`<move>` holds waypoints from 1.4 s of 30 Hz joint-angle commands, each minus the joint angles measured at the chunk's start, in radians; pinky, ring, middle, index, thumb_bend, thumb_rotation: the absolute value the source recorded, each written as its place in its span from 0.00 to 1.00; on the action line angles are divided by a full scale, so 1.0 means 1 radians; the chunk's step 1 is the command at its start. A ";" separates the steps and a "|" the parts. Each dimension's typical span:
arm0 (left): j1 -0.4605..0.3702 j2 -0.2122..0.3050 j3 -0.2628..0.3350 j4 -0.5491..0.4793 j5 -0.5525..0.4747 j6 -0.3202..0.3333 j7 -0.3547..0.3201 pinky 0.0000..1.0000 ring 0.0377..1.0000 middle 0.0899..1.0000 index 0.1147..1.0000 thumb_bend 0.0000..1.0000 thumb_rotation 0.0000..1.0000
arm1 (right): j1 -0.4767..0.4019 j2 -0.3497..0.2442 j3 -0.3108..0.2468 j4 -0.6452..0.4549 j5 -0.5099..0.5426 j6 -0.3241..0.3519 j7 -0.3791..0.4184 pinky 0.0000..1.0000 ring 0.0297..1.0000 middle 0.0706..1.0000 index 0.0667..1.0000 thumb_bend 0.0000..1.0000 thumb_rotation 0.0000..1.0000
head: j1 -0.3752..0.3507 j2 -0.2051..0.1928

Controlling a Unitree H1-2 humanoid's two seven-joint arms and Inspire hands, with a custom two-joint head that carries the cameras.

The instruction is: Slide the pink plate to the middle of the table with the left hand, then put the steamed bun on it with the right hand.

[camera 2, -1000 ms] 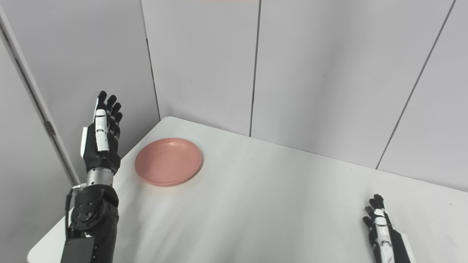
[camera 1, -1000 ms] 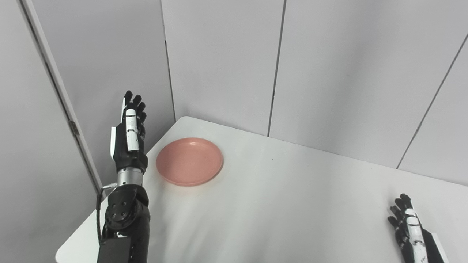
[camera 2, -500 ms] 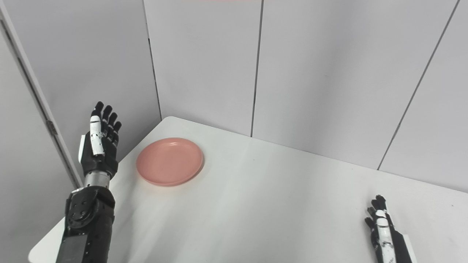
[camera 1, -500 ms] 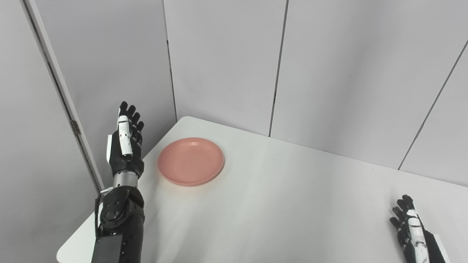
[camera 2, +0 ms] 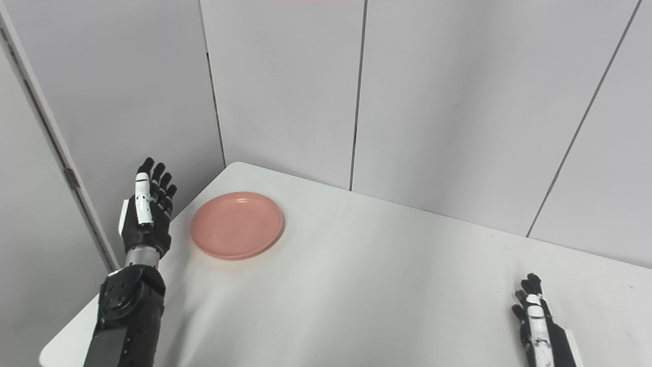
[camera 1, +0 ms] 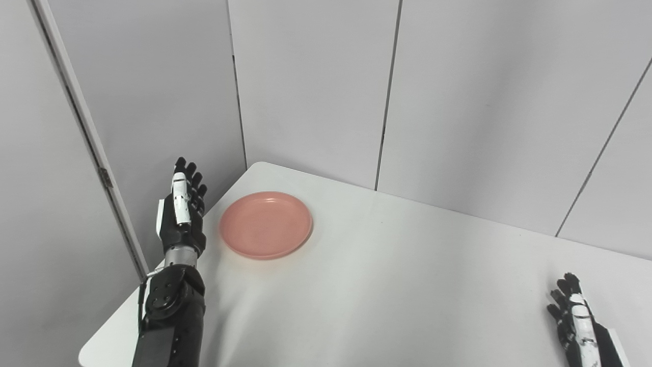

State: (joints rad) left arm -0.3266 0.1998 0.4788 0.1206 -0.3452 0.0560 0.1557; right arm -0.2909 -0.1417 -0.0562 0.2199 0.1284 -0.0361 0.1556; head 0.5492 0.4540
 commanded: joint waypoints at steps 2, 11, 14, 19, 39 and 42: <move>-0.035 0.027 -0.004 -0.002 0.001 -0.011 0.001 1.00 1.00 1.00 1.00 0.44 1.00 | 0.032 -0.013 -0.008 0.010 -0.004 0.022 -0.008 1.00 1.00 1.00 1.00 0.00 1.00 | 0.000 0.002; -0.042 0.032 -0.005 0.058 -0.005 0.003 0.003 1.00 1.00 1.00 1.00 0.43 1.00 | 0.031 -0.017 -0.005 0.012 -0.006 0.012 -0.002 1.00 1.00 1.00 1.00 0.02 1.00 | 0.003 0.005; -0.043 0.029 -0.004 0.070 -0.008 -0.002 0.001 1.00 1.00 1.00 1.00 0.42 1.00 | 0.031 -0.016 -0.006 0.012 -0.005 0.011 -0.002 1.00 1.00 1.00 1.00 0.01 1.00 | 0.003 0.006; -0.045 0.030 -0.011 0.101 -0.006 0.003 -0.002 1.00 1.00 1.00 1.00 0.41 1.00 | 0.032 -0.013 -0.008 0.005 -0.005 0.020 -0.007 1.00 1.00 1.00 1.00 0.01 1.00 | 0.002 0.007; -0.078 0.041 -0.059 0.315 0.002 -0.052 -0.047 1.00 1.00 1.00 1.00 0.39 1.00 | 0.040 -0.006 -0.005 -0.016 -0.007 0.029 -0.012 1.00 1.00 1.00 1.00 0.01 1.00 | -0.006 0.014; -0.085 0.038 -0.082 0.343 0.014 -0.057 -0.054 1.00 0.99 0.99 0.99 0.39 1.00 | 0.041 -0.006 -0.002 -0.017 -0.011 0.020 -0.011 1.00 1.00 1.00 1.00 0.00 1.00 | -0.009 0.015</move>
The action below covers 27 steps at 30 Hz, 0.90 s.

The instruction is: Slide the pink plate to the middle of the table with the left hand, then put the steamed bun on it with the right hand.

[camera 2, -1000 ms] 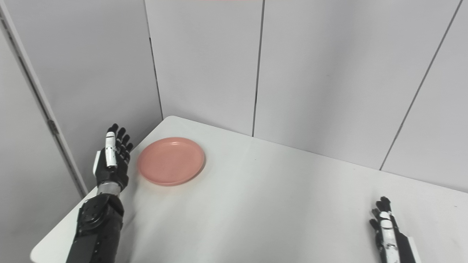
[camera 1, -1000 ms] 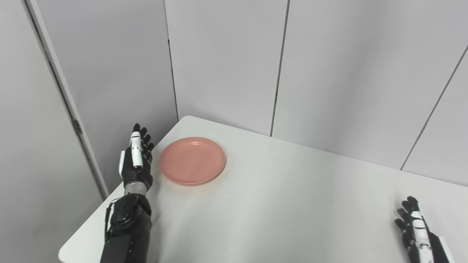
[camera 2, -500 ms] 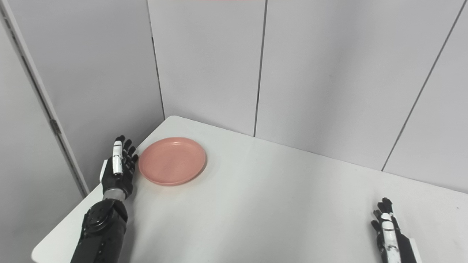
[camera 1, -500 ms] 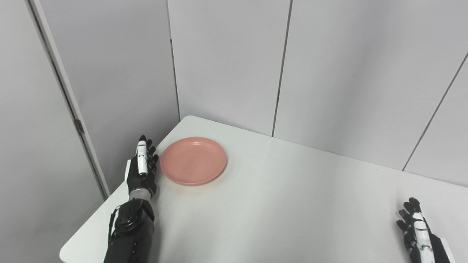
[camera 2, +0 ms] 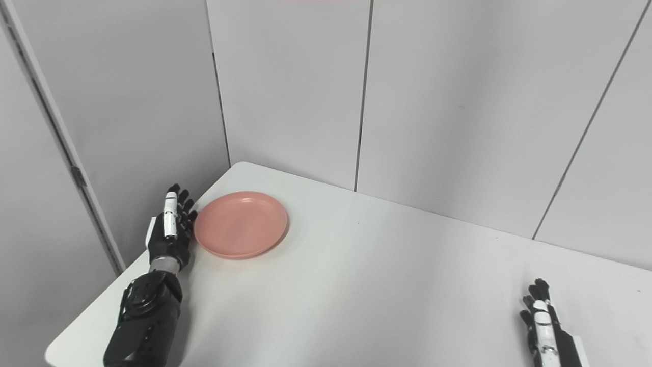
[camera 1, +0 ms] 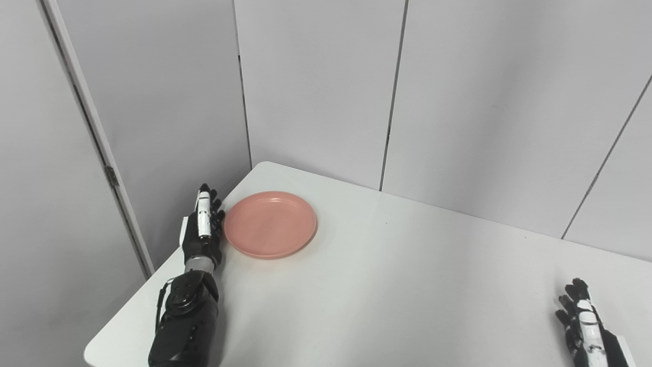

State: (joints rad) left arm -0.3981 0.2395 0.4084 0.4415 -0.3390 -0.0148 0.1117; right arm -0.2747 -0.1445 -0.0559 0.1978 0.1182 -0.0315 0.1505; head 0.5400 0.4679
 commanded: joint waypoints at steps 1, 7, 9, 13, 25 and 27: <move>-0.015 -0.001 -0.017 0.026 0.010 0.013 -0.010 1.00 0.98 0.99 0.99 0.39 1.00 | 0.026 -0.002 -0.002 0.003 -0.001 0.017 -0.007 1.00 1.00 1.00 1.00 0.00 1.00 | -0.002 0.001; -0.036 -0.020 -0.044 0.072 -0.007 0.023 -0.047 0.98 0.97 0.98 0.98 0.40 1.00 | 0.034 0.007 0.000 -0.027 -0.005 0.051 -0.019 1.00 1.00 1.00 1.00 0.01 1.00 | -0.013 0.005; -0.042 -0.024 -0.065 0.085 0.010 0.033 -0.049 0.96 0.96 0.97 0.97 0.40 1.00 | 0.036 0.008 0.003 -0.030 -0.004 0.051 -0.015 1.00 1.00 1.00 1.00 0.01 1.00 | -0.023 0.008; -0.046 -0.025 -0.101 0.105 0.029 0.045 -0.066 0.97 0.96 0.96 0.96 0.41 1.00 | 0.039 0.010 0.004 -0.029 -0.001 0.043 -0.013 1.00 1.00 1.00 1.00 0.02 1.00 | -0.034 0.012; -0.061 -0.053 -0.164 0.152 0.016 0.088 -0.145 0.94 0.94 0.94 0.93 0.42 1.00 | 0.038 0.016 0.011 -0.002 0.001 0.013 -0.008 1.00 1.00 1.00 1.00 0.07 1.00 | -0.097 0.030; -0.056 -0.061 -0.182 0.136 0.023 0.104 -0.151 0.94 0.94 0.94 0.94 0.41 1.00 | 0.040 0.019 0.015 -0.004 -0.013 0.019 -0.017 1.00 1.00 1.00 1.00 0.09 1.00 | -0.115 0.034</move>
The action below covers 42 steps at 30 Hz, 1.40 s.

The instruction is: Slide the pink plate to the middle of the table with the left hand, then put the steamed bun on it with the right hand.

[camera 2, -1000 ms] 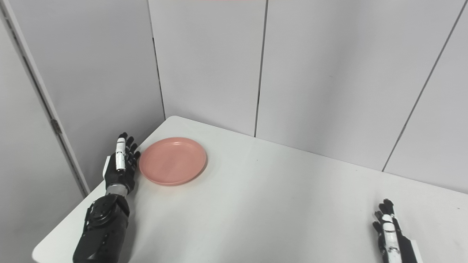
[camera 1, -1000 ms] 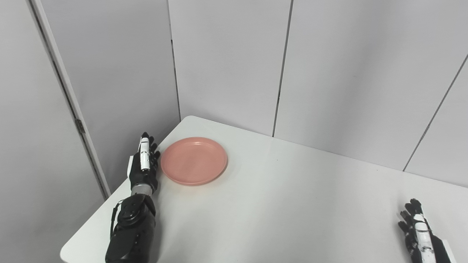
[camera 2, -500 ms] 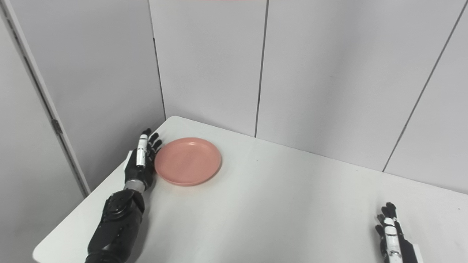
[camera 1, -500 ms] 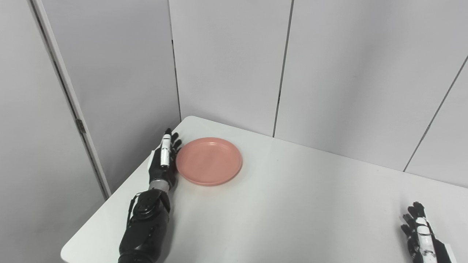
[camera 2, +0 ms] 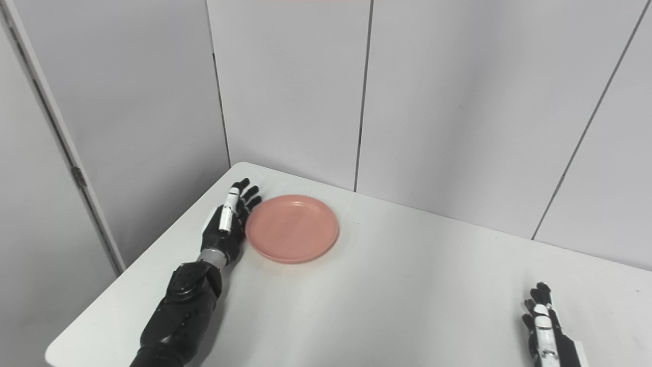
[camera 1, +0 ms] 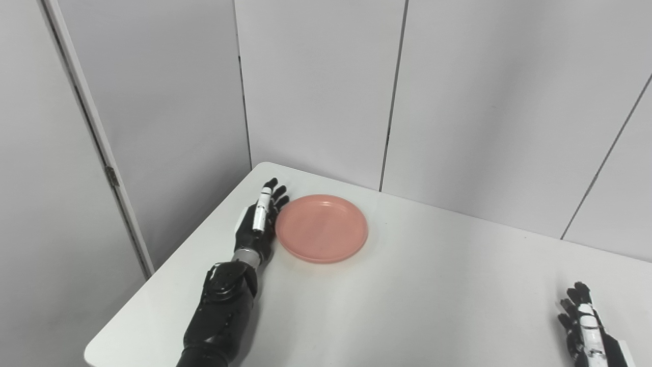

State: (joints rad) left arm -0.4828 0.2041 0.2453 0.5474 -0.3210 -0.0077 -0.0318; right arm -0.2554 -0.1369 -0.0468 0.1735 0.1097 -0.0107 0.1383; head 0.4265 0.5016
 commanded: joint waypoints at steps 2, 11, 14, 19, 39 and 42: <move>0.033 -0.038 -0.031 0.015 0.001 0.111 -0.017 0.94 0.93 0.93 0.93 0.42 1.00 | 0.020 0.012 0.007 0.030 -0.009 -0.007 -0.007 1.00 1.00 1.00 1.00 0.09 1.00 | -0.018 0.005; 0.065 -0.094 -0.095 -0.100 -0.023 0.195 -0.097 0.93 0.93 0.92 0.91 0.41 1.00 | 0.020 0.025 0.012 0.065 -0.015 -0.042 -0.005 1.00 0.99 0.99 0.99 0.13 1.00 | -0.113 0.030; 0.082 -0.105 -0.123 -0.155 -0.017 0.228 -0.112 0.93 0.93 0.92 0.92 0.41 1.00 | 0.022 0.029 0.018 0.062 -0.027 -0.041 -0.010 1.00 0.99 0.99 0.99 0.14 1.00 | -0.150 0.042; 0.106 -0.128 -0.165 -0.245 -0.024 0.302 -0.135 0.97 0.96 0.96 0.95 0.39 1.00 | 0.024 0.036 0.025 0.057 -0.036 -0.044 -0.008 0.99 0.98 0.98 0.99 0.16 1.00 | -0.205 0.066; 0.154 -0.132 -0.252 -0.324 -0.056 0.392 -0.248 1.00 0.98 0.98 0.98 0.38 1.00 | 0.026 0.067 0.046 0.012 -0.080 0.018 -0.051 0.98 0.97 0.97 0.97 0.20 1.00 | -0.347 0.121; 0.158 -0.126 -0.246 -0.331 -0.071 0.403 -0.262 0.99 0.98 0.98 0.99 0.38 1.00 | 0.024 0.067 0.050 0.011 -0.081 0.031 -0.053 0.98 0.96 0.97 0.97 0.21 1.00 | -0.357 0.126</move>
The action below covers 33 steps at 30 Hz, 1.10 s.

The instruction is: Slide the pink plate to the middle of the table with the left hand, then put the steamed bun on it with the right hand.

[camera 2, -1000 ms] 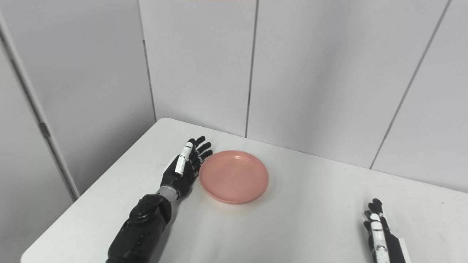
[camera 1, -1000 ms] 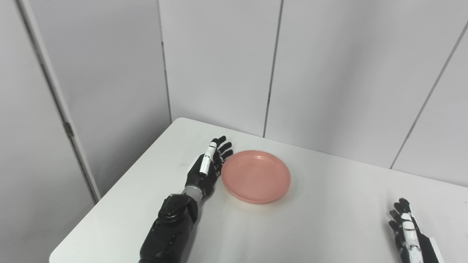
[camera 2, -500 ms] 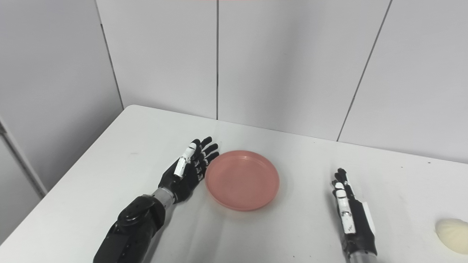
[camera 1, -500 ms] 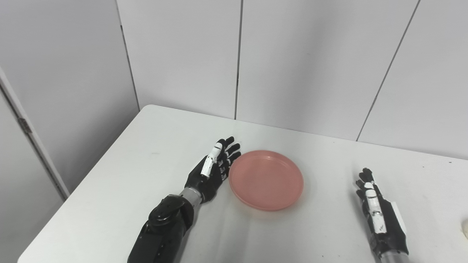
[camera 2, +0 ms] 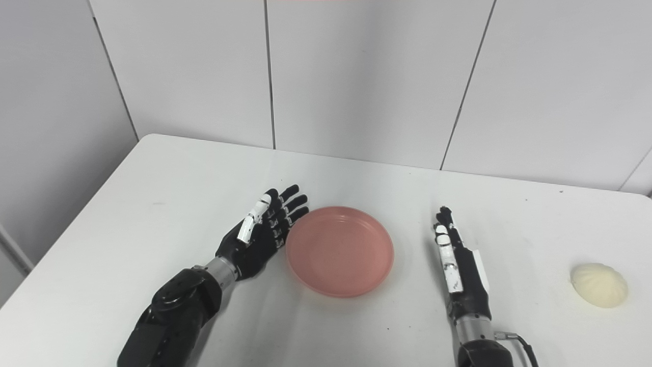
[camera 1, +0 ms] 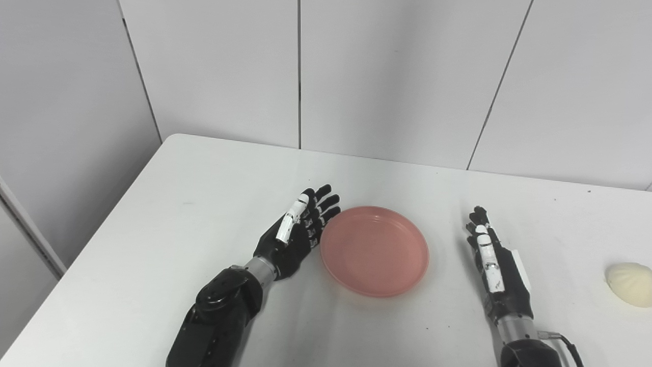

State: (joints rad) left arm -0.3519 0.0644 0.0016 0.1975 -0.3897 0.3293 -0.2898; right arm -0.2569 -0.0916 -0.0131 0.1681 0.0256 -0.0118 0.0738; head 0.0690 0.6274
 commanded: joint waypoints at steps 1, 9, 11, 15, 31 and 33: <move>0.028 0.015 -0.002 0.018 -0.004 0.069 -0.007 0.99 0.98 0.98 0.99 0.38 1.00 | 0.025 0.021 0.017 0.017 0.006 0.032 0.012 0.98 0.97 0.97 0.98 0.22 1.00 | 0.000 0.000; 0.029 0.013 0.015 0.034 -0.007 0.090 0.006 1.00 0.98 0.98 0.98 0.38 1.00 | 0.028 0.025 0.023 0.011 0.001 0.028 0.000 0.97 0.96 0.97 0.97 0.22 1.00 | -0.030 0.008; 0.030 0.013 0.016 0.039 -0.002 0.087 0.007 1.00 0.97 0.98 0.98 0.38 1.00 | 0.029 0.021 0.029 0.011 -0.009 0.026 -0.002 0.96 0.96 0.97 0.97 0.22 1.00 | -0.038 0.007; 0.028 0.014 0.021 0.062 0.005 0.072 0.009 0.99 0.97 0.98 0.98 0.38 1.00 | 0.023 0.022 0.027 0.021 -0.005 0.023 -0.005 0.95 0.95 0.96 0.96 0.22 1.00 | -0.056 0.003; 0.068 -0.021 0.030 0.089 0.180 -0.203 0.136 0.97 0.96 0.97 0.97 0.40 1.00 | -0.018 0.025 0.004 0.053 -0.043 -0.126 -0.072 0.91 0.89 0.92 0.94 0.25 1.00 | -0.164 -0.033; 0.075 -0.024 0.028 0.098 0.210 -0.247 0.154 0.97 0.96 0.97 0.97 0.40 1.00 | -0.030 0.018 -0.001 0.048 -0.069 -0.125 -0.096 0.91 0.89 0.92 0.94 0.28 1.00 | -0.187 -0.041</move>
State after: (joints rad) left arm -0.3191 0.0323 0.0271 0.2568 -0.2154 0.0785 -0.1746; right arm -0.2848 -0.0780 -0.0103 0.2038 -0.0284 -0.0903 0.0004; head -0.1194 0.5846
